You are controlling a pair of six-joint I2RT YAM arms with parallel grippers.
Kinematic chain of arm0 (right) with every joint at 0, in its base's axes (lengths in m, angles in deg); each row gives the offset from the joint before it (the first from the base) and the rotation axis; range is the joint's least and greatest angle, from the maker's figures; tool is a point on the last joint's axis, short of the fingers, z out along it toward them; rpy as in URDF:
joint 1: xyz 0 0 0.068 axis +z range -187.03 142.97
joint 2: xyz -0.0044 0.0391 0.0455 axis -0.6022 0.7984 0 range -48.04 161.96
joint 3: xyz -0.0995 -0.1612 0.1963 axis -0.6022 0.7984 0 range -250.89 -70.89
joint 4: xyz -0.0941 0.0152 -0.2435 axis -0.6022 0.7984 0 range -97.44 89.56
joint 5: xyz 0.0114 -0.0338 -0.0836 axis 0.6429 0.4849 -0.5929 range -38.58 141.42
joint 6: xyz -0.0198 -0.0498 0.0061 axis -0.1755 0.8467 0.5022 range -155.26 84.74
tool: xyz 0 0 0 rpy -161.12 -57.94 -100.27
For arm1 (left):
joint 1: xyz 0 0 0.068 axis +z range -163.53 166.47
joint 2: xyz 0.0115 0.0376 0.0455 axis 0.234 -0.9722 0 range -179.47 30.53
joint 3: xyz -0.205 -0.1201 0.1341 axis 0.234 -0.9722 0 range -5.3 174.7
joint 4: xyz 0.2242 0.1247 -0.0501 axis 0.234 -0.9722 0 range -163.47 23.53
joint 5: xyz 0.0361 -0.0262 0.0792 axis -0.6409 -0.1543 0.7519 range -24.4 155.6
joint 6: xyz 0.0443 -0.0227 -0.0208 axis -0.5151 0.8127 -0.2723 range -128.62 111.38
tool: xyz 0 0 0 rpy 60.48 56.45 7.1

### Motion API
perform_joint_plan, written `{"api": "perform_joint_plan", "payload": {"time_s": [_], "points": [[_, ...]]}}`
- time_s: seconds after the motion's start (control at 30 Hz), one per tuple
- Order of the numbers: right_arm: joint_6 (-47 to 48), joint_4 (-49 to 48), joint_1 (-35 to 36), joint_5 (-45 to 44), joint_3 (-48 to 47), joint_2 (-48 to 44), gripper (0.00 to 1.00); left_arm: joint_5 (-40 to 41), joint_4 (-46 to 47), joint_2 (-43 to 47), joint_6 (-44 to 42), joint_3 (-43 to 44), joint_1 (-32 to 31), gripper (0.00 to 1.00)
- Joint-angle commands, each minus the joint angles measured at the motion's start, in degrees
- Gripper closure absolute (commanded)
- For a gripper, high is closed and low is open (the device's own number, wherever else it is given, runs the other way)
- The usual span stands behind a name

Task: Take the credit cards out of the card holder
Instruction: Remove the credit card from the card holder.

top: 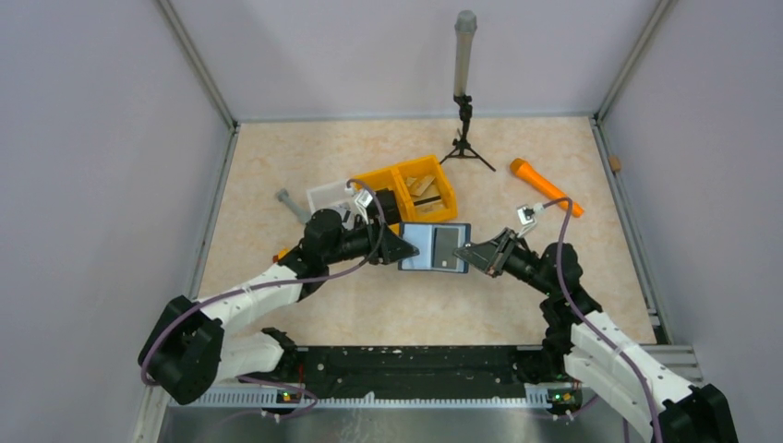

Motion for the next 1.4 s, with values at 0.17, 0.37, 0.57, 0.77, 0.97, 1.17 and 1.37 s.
{"api": "perform_joint_plan", "payload": {"time_s": [0.17, 0.37, 0.57, 0.77, 0.97, 1.17, 1.37], "points": [[5.53, 5.72, 0.19, -2.14, -3.01, -0.40, 1.00, 15.59, -32.62, 3.64, -17.11, 10.26, 0.39, 0.29], [9.81, 12.06, 0.19, -4.60, -6.08, 0.64, 1.00, 20.38, -40.21, 9.99, -20.11, 13.32, 0.44, 0.28], [10.85, 11.83, 0.19, -4.02, -7.39, 2.93, 1.00, 8.14, -25.97, 9.46, -12.27, 12.35, -2.80, 0.45], [8.78, 9.15, 0.19, -2.35, -7.25, 2.80, 1.00, 5.96, -18.86, 1.73, -8.09, 14.35, -5.71, 0.46], [5.84, 6.50, 0.24, -0.63, -6.56, 1.72, 1.00, 3.16, -12.52, -3.51, -3.73, 14.91, -5.71, 0.48], [2.50, 2.55, 0.19, 1.34, -5.33, 1.88, 1.00, 1.14, -7.91, -6.41, -0.88, 14.03, -5.61, 0.49], [-0.94, -2.35, 0.19, 3.32, -3.76, 3.22, 1.00, -1.73, -1.36, -8.55, 2.77, 12.87, -5.66, 0.54]]}}
